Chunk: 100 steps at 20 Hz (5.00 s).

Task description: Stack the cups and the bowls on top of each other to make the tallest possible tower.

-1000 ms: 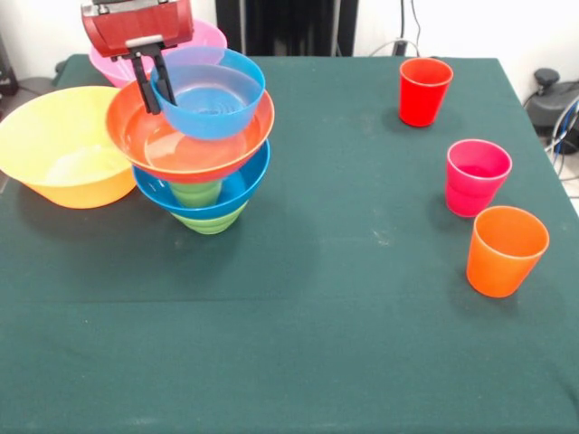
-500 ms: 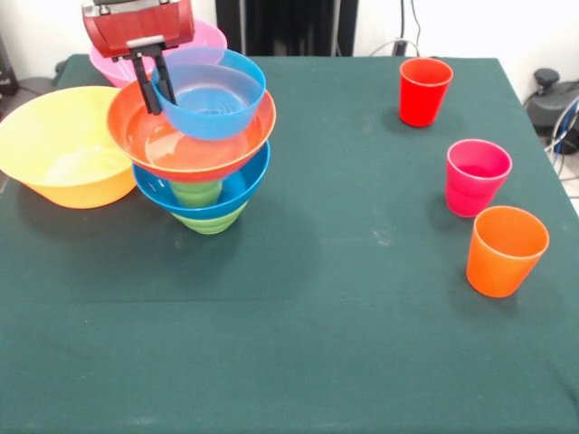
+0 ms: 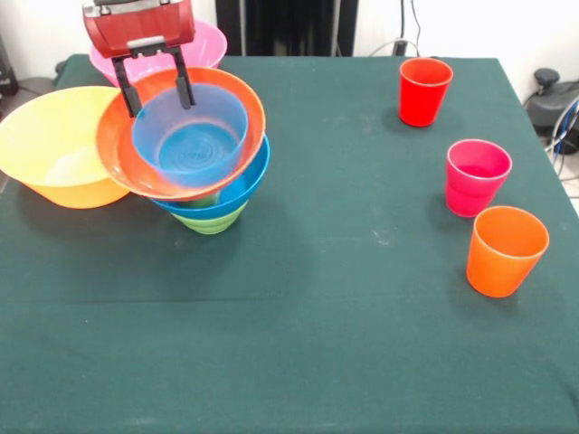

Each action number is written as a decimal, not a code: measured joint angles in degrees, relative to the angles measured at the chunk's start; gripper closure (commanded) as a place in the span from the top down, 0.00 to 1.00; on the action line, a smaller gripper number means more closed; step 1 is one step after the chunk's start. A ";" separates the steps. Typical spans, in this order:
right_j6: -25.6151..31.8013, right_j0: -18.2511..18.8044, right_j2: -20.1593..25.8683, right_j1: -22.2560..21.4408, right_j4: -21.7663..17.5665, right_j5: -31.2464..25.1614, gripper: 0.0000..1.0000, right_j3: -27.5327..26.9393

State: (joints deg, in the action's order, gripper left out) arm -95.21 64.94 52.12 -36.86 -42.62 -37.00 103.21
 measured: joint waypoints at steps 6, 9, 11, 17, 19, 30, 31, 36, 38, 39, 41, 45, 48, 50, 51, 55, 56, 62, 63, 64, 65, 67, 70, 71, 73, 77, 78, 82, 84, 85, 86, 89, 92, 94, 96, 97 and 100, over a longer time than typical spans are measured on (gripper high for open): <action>0.00 -0.48 0.00 -0.09 -0.13 -0.01 1.00 -0.01; 0.00 -0.62 0.01 -0.12 -0.17 0.00 1.00 -0.01; 0.00 -0.72 0.00 -0.16 -0.20 -0.01 1.00 0.00; 0.00 -0.72 0.00 -0.28 -0.21 -0.01 1.00 0.00; 0.00 -0.72 0.00 -0.42 -0.25 -0.01 1.00 0.00; 0.00 -0.78 0.01 -3.70 -0.31 -0.01 1.00 0.02; 0.00 -0.81 0.01 -4.03 -0.31 -0.01 1.00 0.03; 0.00 -1.29 0.01 -5.72 -0.31 -0.01 1.00 0.03; 0.00 -1.74 0.01 -6.34 -0.31 -0.01 1.00 0.03; 0.00 -1.96 0.01 -6.57 -0.30 -0.01 1.00 0.03; 0.00 -2.58 0.00 -7.14 -0.23 -0.01 1.00 0.03; 0.00 -4.02 0.00 -7.72 0.92 -0.01 1.00 0.04; 0.00 -5.07 0.00 -8.25 1.92 -0.01 1.00 0.04; 0.00 -6.44 0.00 -9.09 2.94 -0.01 1.00 0.05; 0.00 -6.98 0.01 -9.41 3.28 -0.01 1.00 0.04; 0.00 -9.13 0.01 -10.48 4.15 -0.02 1.00 0.03; 0.00 -9.58 0.01 -10.68 4.25 -0.02 1.00 0.03; -0.01 -12.85 -0.67 -12.26 4.35 0.00 1.00 -0.03; -0.03 -13.56 -1.03 -12.54 4.35 0.02 1.00 -0.05; -0.05 -14.28 -1.40 -12.82 4.34 0.04 1.00 -0.07; -0.07 -15.04 -1.79 -13.04 4.35 0.13 1.00 -0.07; -0.07 -16.95 -2.79 -13.49 4.35 0.49 1.00 -0.10; -0.31 -19.34 -4.15 -13.66 4.31 1.40 1.00 -0.36; -0.40 -20.09 -4.68 -13.60 4.29 1.80 1.00 -0.50; -0.64 -21.76 -5.97 -13.30 4.28 2.81 1.00 -0.92; -1.12 -25.61 -9.34 -11.76 3.75 5.44 1.00 -2.57; -1.29 -26.81 -10.50 -11.12 3.34 6.25 1.00 -3.18; -2.24 -30.93 -14.73 -8.60 2.13 9.07 1.00 -5.20; -2.77 -32.22 -16.15 -7.73 1.84 10.13 1.00 -5.80; -3.30 -33.28 -17.29 -7.05 1.64 11.11 1.00 -6.21; -3.70 -33.94 -18.02 -6.55 1.50 11.83 1.00 -6.45; -4.92 -35.75 -20.01 -4.96 1.20 13.95 1.00 -6.98; -5.52 -36.65 -20.91 -2.73 1.21 16.71 1.00 -7.16; -5.52 -36.39 -20.73 -1.08 1.22 18.11 1.00 -7.17; -5.52 -35.62 -20.34 0.71 1.27 19.68 1.00 -7.08; -5.52 -35.07 -20.02 1.37 1.37 20.16 1.00 -6.95; -5.52 -33.10 -18.81 2.67 1.88 20.69 1.00 -6.38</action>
State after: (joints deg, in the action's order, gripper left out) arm -100.73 31.84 33.31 -34.19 -40.74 -16.31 96.83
